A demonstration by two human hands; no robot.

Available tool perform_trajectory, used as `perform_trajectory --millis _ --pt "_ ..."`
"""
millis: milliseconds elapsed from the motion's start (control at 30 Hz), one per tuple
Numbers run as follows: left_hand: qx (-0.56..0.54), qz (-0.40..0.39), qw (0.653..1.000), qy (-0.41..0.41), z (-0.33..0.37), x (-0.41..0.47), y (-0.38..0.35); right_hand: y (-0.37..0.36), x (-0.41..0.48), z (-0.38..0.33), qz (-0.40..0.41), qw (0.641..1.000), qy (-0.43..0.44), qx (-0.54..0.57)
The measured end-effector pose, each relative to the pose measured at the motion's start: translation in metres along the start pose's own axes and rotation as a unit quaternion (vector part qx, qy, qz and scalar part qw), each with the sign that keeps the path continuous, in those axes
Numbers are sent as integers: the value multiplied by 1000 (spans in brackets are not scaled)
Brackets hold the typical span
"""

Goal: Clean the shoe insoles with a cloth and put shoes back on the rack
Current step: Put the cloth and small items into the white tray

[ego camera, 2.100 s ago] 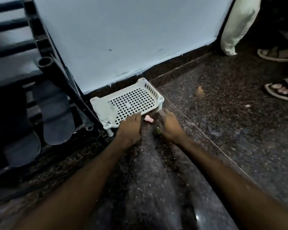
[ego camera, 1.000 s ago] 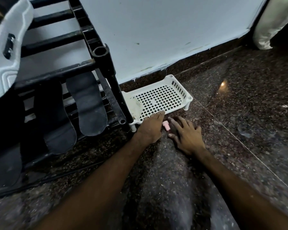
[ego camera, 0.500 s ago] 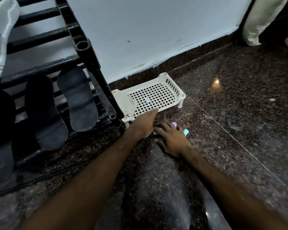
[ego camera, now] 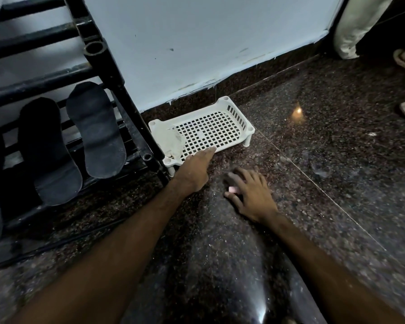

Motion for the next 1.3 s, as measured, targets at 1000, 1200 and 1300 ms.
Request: perform_trajectory --millis 1000,1200,1300 --pt "-71 -11 995 -71 68 -141 -31 100 -36 -14 137 951 -127 246" --pt "-112 68 990 -49 62 -138 -7 89 -46 -9 82 989 -68 103" --pt "-114 176 977 20 46 -136 12 83 -43 -15 -34 998 19 57"
Point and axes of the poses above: each hand's wrist, its own x-axis towards the middle knuckle, its own y-axis out of the back of the hand, z = x × y, the point moved 1 cm from there along x, towards the middle knuckle, and after that the axes turned 12 degrees about y, right-handed, at the moved point
